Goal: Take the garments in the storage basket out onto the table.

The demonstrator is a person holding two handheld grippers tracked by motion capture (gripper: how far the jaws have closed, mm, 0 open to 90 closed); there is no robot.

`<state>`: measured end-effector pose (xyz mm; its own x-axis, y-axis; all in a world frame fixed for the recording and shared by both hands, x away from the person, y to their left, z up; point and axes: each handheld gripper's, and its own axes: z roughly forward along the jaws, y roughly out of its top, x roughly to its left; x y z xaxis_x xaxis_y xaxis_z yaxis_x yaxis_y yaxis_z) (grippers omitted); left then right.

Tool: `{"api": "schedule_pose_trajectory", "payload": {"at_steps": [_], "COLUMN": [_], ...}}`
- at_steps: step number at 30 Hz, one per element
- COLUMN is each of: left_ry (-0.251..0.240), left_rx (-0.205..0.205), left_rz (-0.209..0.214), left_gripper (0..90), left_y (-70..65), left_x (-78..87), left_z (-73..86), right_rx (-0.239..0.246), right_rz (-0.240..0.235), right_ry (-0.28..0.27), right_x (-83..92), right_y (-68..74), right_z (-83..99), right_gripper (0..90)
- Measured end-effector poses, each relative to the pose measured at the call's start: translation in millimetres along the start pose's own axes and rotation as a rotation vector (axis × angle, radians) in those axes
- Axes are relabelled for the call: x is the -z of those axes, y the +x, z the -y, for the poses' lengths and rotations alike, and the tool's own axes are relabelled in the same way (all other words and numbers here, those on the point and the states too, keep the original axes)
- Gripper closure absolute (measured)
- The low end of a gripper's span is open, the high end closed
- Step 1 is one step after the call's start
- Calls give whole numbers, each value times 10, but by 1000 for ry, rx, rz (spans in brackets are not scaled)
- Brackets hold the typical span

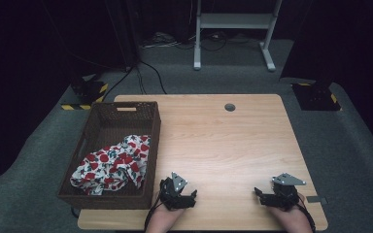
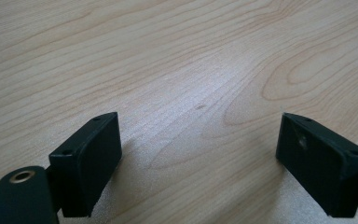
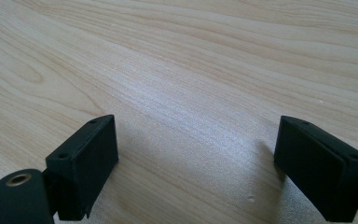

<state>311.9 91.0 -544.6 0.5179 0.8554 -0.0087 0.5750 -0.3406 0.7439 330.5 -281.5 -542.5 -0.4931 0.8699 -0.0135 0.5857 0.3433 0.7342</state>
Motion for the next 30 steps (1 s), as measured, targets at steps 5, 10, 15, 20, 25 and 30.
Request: {"api": "schedule_pose_trajectory", "payload": {"at_steps": [5,10,15,20,25,30], "left_ry": [2,3,0,-1,-11,-48], "left_rx": [-2,-7,-3,2,22,60], "left_rz": [-6,-9,-7,-2,7,45], "left_gripper": [143,148,155,154,158,158], "left_y": [-10,-10,1,5,14,65], "left_x": [-2,0,5,7,13,49], "left_z": [-1,0,1,2,6,23], "right_rx": [0,1,4,8,11,19], "right_rz": [-8,-10,-14,-19,-19,-27], "right_ry": [1,1,1,1,2,2], "right_x": [-2,-1,-1,-1,-2,-6], "right_y": [-5,-4,0,3,13,30], "right_z": [-1,-1,0,-1,-2,-5], "right_gripper": [127,129,129,128,126,126]}}
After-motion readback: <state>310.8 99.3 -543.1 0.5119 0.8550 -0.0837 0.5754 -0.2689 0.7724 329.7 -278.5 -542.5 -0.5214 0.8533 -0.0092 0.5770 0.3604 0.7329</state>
